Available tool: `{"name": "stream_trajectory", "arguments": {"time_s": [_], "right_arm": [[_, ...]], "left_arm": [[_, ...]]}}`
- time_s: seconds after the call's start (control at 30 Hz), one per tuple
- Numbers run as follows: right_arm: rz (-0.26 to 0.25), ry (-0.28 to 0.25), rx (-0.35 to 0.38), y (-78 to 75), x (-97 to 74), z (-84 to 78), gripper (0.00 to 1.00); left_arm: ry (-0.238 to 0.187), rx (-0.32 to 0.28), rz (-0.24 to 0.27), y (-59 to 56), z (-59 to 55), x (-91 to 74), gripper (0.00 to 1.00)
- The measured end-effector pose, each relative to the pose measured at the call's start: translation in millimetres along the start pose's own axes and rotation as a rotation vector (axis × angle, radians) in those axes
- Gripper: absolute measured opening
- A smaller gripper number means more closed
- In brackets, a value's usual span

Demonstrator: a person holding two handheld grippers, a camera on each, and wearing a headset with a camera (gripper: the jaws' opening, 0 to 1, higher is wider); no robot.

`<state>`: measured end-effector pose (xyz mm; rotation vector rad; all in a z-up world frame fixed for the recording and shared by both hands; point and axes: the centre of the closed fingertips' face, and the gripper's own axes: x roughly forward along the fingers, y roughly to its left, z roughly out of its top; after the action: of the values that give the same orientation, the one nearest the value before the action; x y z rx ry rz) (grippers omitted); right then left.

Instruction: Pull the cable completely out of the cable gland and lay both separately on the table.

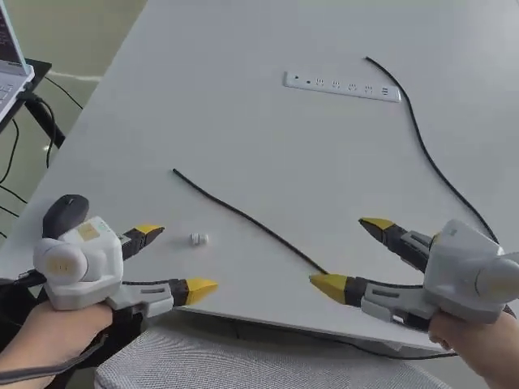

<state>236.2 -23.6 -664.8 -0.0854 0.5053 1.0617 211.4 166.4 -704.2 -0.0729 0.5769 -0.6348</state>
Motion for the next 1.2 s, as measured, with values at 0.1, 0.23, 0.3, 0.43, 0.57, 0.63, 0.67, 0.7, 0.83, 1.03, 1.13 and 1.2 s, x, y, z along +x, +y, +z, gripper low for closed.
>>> {"name": "stream_trajectory", "arguments": {"time_s": [0.1,0.23,0.3,0.43,0.57,0.63,0.67,0.7,0.83,1.03,1.13,1.2], "right_arm": [[0.009,0.010,0.010,1.8,-5.2,-9.2,0.82],[0.014,0.035,0.028,6.0,-6.7,-20.5,0.88],[0.020,0.029,0.030,9.9,-8.5,-21.9,0.90],[0.025,0.018,0.061,12.6,-9.0,-26.8,0.95],[0.023,0.019,0.073,13.4,-10.0,-31.0,0.99],[0.024,0.023,0.075,13.1,-10.7,-33.6,0.99],[0.023,0.027,0.075,12.9,-10.8,-34.8,0.99],[0.025,0.034,0.071,12.9,-11.1,-36.9,0.99],[0.028,0.058,0.051,13.4,-11.3,-42.2,0.99],[0.034,0.070,0.057,15.9,-9.8,-48.2,0.99],[0.040,0.082,0.056,18.0,-9.3,-52.1,0.99],[0.044,0.098,0.044,17.8,-8.9,-55.9,0.98]], "left_arm": [[0.006,0.002,-0.008,-4.9,-0.5,-2.6,0.87],[0.011,0.012,-0.012,-6.1,-2.1,-3.6,0.90],[0.015,0.013,-0.017,-7.1,-2.7,-4.1,0.91],[0.028,0.034,-0.027,-10.4,-3.6,-4.5,0.96],[0.052,0.034,-0.038,-11.7,-9.0,-3.4,0.99],[0.058,0.035,-0.031,-9.6,-11.2,-3.3,0.99],[0.057,0.033,-0.030,-9.1,-11.4,-3.5,0.99],[0.056,0.023,-0.029,-8.8,-11.4,-3.8,0.99],[0.061,0.023,-0.028,-8.9,-12.3,-4.6,0.99],[0.061,0.028,-0.030,-10.9,-10.9,-3.8,0.99],[0.063,0.030,-0.033,-11.7,-10.1,-2.4,0.99],[0.065,0.033,-0.033,-11.0,-9.7,-1.7,0.99]]}}
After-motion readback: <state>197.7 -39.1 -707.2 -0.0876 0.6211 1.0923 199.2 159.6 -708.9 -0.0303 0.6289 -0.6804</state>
